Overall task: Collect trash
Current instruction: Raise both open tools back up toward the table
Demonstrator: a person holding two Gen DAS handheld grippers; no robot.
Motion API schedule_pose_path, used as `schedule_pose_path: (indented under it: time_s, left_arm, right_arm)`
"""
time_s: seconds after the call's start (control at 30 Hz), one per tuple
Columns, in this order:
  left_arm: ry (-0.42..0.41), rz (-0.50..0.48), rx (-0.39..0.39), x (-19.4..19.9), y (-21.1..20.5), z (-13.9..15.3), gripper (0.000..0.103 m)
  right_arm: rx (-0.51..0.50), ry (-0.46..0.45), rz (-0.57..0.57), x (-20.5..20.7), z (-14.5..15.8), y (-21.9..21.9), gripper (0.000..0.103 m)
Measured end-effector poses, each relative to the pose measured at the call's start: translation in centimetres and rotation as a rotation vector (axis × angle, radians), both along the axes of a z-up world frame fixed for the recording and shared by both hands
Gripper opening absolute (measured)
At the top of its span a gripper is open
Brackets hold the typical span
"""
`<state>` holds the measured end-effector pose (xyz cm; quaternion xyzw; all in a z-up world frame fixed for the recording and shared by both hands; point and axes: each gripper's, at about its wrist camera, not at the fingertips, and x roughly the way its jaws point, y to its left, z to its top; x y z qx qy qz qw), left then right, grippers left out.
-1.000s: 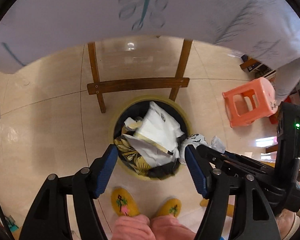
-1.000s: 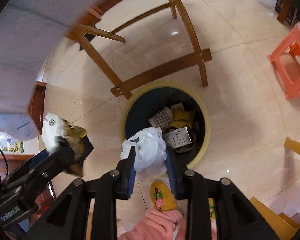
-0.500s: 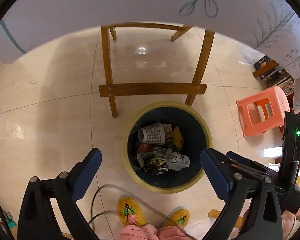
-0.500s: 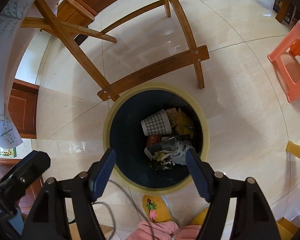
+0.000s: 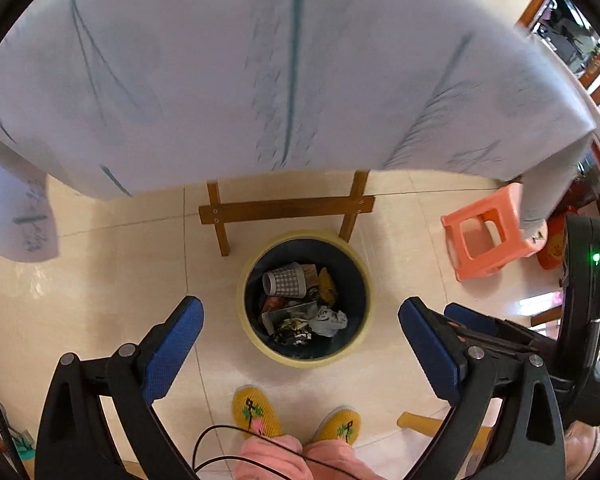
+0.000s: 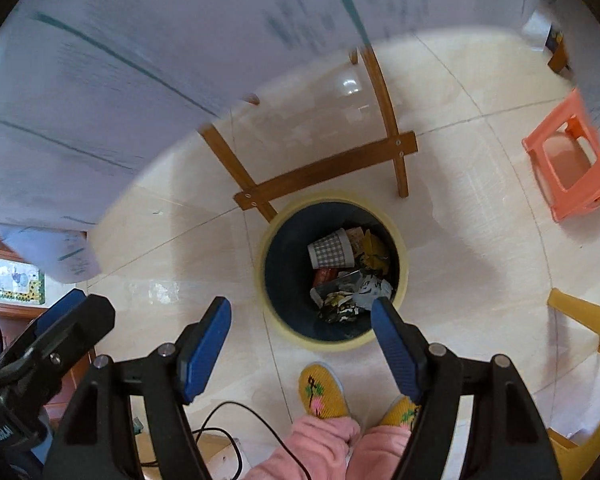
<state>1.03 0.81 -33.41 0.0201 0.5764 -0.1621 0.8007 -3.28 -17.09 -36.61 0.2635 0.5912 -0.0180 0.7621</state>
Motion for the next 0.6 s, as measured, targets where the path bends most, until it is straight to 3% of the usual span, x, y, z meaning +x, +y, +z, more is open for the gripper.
schedule_pose_path:
  time_s: [0.23,0.43,0.6]
  left_arm:
    - [-0.045,-0.003,-0.024,-2.0,0.7,10.0,0.098]
    - [-0.130,-0.011,-0.046,-3.7,1.4,19.3,0.098]
    - [-0.189,-0.005,-0.082,-5.1,1.8,25.1,0.098]
  right_arm:
    - [-0.009,-0.044,0.033,-1.4,9.4,-0.1,0.073]
    - [-0.014,-0.123,0.075,-2.7,17.8,0.1,0.073]
    - [-0.026,-0.199,0.108,-3.7,23.6,0.4,0.073]
